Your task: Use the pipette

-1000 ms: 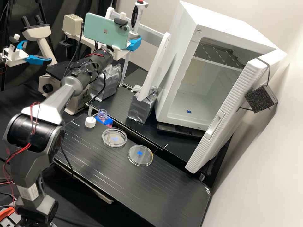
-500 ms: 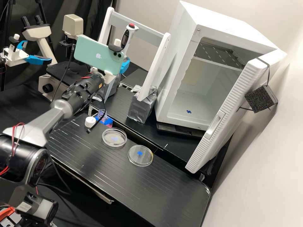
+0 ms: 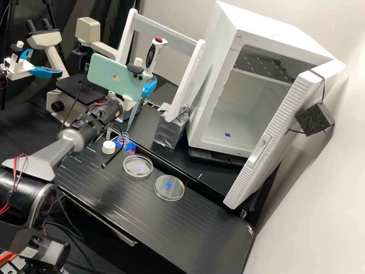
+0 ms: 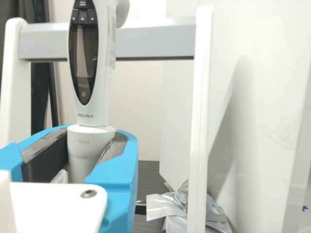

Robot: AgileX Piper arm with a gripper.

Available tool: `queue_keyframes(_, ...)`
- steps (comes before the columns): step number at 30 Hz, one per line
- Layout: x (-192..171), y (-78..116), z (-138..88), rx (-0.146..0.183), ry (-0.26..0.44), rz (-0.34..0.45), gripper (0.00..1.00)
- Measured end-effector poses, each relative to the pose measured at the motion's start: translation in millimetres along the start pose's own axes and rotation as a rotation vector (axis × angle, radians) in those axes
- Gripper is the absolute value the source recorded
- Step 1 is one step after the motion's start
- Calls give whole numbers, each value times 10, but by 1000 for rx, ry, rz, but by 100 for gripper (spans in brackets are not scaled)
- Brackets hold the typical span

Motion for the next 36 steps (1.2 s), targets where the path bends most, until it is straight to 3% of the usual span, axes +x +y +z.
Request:
queue_keyframes(10,-14,-59,-18,-5,3,-20,0)
queue_keyframes(21,-87,-236,106,5,-28,-56,0)
queue_keyframes(26,-142,-300,166,6,-25,-20,0)
queue_keyframes(32,-235,-387,232,-23,-7,33,0)
queue_keyframes(36,-278,-469,283,-22,-6,69,0)
